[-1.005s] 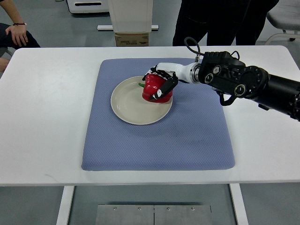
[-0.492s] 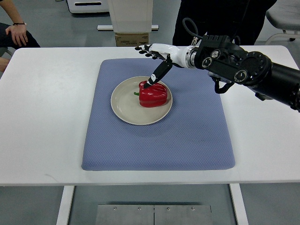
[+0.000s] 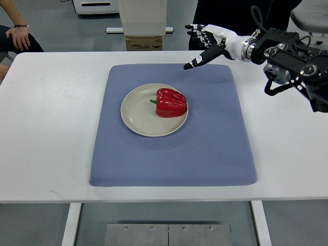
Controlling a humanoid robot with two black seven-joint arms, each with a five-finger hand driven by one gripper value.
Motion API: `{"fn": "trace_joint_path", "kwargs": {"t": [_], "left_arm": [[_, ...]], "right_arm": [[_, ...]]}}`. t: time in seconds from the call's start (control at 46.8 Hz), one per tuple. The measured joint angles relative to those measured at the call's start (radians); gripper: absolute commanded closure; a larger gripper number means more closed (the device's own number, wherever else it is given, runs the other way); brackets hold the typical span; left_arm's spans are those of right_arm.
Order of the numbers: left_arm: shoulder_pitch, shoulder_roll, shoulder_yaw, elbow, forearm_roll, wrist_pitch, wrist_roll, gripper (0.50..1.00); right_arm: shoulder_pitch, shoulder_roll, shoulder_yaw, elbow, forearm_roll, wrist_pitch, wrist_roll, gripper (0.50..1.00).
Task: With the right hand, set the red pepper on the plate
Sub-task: 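Open the right hand and withdraw it up and away from the plate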
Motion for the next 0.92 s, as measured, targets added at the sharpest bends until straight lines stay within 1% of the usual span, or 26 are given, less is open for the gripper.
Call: {"fn": "trace_joint_path", "kwargs": {"t": [0.15, 0.299, 0.385, 0.428, 0.556, 0.748, 0.855, 0.919], "left_arm": [[0.0, 0.0, 0.0, 0.0, 0.0, 0.0, 0.0, 0.5], [0.0, 0.0, 0.0, 0.0, 0.0, 0.0, 0.0, 0.5], [0.0, 0.0, 0.001, 0.0, 0.0, 0.0, 0.0, 0.5], [0.0, 0.0, 0.001, 0.0, 0.0, 0.0, 0.0, 0.5], [0.0, 0.0, 0.0, 0.0, 0.0, 0.0, 0.0, 0.5], [0.0, 0.0, 0.0, 0.0, 0.0, 0.0, 0.0, 0.5], [0.0, 0.0, 0.0, 0.0, 0.0, 0.0, 0.0, 0.5], [0.0, 0.0, 0.0, 0.0, 0.0, 0.0, 0.0, 0.5]], "right_arm": [[-0.076, -0.071, 0.078, -0.019, 0.0, -0.001, 0.001, 0.5], [-0.142, -0.144, 0.227, -0.028, 0.014, -0.001, -0.003, 0.5], [-0.227, -0.171, 0.369, -0.027, 0.106, 0.001, -0.01, 0.5], [-0.272, -0.176, 0.416, -0.026, 0.177, 0.003, -0.024, 0.5], [-0.369, -0.207, 0.496, -0.02, 0.325, 0.017, -0.052, 0.5], [-0.487, -0.202, 0.607, -0.018, 0.457, 0.033, -0.047, 0.5], [-0.539, -0.188, 0.69, -0.018, 0.47, 0.064, -0.047, 0.5], [-0.565, -0.173, 0.735, -0.018, 0.471, 0.069, -0.045, 0.5]]}}
